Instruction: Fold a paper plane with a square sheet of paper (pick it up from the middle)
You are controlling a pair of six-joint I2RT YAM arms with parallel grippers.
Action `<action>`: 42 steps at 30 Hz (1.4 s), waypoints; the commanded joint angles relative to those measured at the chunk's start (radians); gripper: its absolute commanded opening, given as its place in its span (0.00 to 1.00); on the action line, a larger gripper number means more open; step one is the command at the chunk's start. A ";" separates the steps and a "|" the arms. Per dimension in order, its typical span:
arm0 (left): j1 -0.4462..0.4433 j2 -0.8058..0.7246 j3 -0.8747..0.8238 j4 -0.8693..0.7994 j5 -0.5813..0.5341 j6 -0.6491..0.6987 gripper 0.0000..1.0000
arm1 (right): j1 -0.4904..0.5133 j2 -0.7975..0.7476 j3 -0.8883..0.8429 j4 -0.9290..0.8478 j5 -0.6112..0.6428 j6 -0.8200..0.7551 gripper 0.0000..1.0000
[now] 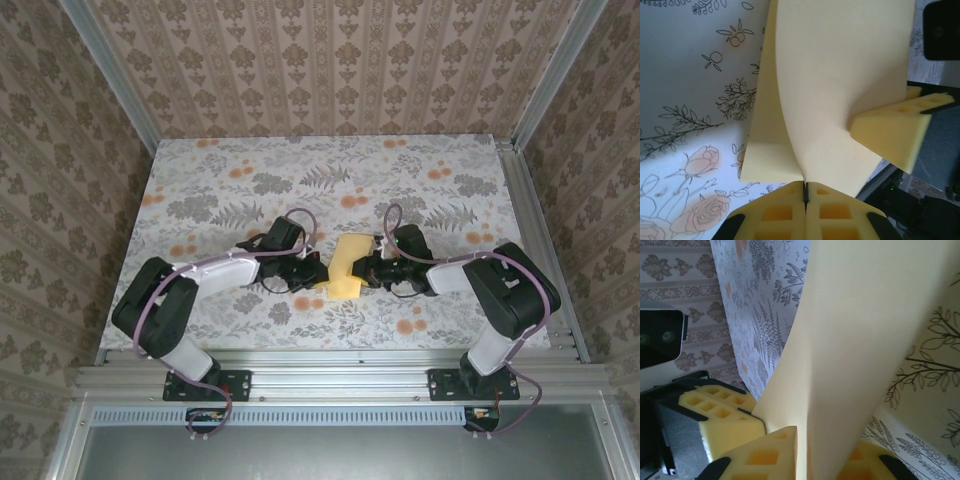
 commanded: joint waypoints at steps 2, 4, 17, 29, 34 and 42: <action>-0.022 0.055 0.064 -0.014 -0.010 0.050 0.05 | -0.017 -0.005 -0.004 -0.104 0.018 -0.090 0.26; -0.029 0.077 0.082 -0.025 -0.014 0.056 0.05 | -0.018 -0.030 0.013 -0.206 0.043 -0.142 0.32; -0.048 0.104 0.115 -0.065 -0.049 0.066 0.05 | -0.129 -0.190 0.069 -0.624 0.137 -0.346 0.46; -0.081 0.124 0.136 -0.071 -0.055 0.061 0.05 | -0.131 -0.115 0.095 -0.603 0.146 -0.352 0.33; -0.093 0.138 0.155 -0.078 -0.056 0.061 0.06 | -0.130 -0.082 0.100 -0.584 0.142 -0.357 0.31; -0.105 0.156 0.178 -0.085 -0.061 0.065 0.08 | -0.127 -0.044 0.098 -0.549 0.135 -0.356 0.22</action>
